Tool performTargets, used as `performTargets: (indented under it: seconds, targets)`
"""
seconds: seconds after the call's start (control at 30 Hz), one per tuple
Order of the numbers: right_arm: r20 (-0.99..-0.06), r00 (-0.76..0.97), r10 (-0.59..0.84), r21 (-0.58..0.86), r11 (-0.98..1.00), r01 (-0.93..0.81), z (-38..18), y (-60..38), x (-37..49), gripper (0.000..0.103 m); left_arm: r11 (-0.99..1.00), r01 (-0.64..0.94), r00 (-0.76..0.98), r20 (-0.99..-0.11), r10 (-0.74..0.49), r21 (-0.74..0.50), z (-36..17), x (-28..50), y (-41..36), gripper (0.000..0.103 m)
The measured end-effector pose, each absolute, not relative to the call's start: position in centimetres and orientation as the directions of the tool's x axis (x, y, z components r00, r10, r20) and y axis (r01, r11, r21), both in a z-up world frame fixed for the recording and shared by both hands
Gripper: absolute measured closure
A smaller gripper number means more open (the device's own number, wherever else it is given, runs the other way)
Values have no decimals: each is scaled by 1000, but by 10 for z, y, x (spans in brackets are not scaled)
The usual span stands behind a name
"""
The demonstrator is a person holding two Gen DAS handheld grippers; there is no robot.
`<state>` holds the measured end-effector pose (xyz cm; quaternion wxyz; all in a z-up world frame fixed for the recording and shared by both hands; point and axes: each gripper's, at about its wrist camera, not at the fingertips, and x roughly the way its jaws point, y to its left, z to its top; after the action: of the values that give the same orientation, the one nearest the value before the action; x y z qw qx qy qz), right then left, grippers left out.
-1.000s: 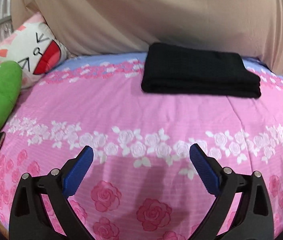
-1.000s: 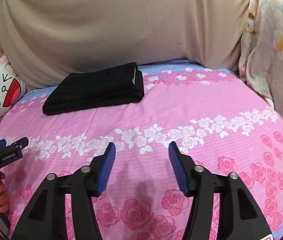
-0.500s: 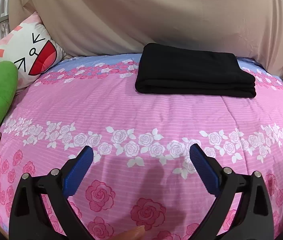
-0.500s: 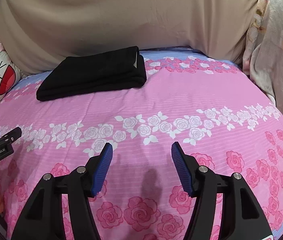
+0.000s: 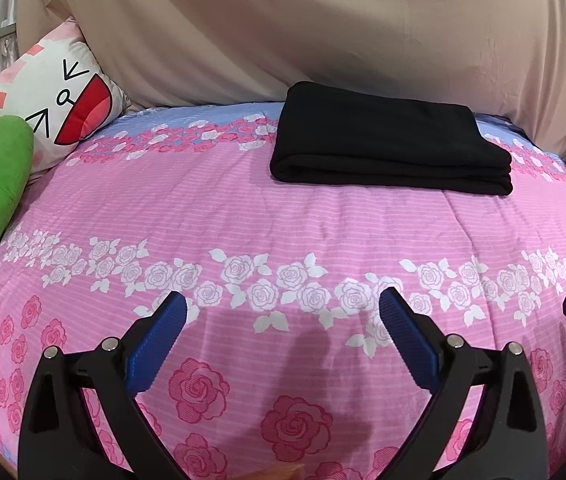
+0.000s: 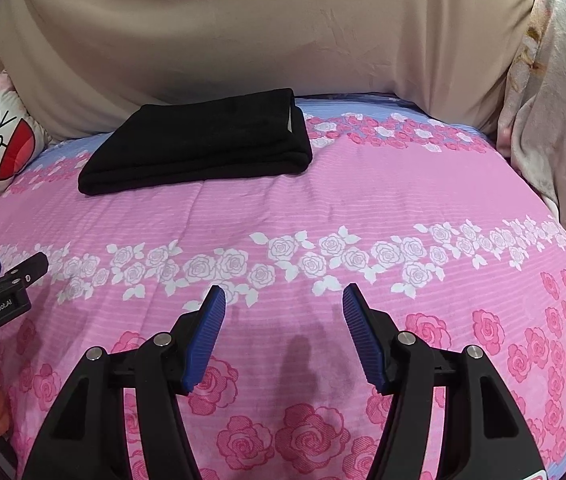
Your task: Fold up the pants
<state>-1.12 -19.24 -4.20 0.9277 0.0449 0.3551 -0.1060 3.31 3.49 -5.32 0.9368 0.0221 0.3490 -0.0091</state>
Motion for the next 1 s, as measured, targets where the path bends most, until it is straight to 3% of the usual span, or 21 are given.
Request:
performTargets:
  seconds: [1.0]
  targets:
    - [-676,715,-176,-14,974,227,-45,-192,-10,43,998,49,778,-628,-13,40,-47,28,33,10]
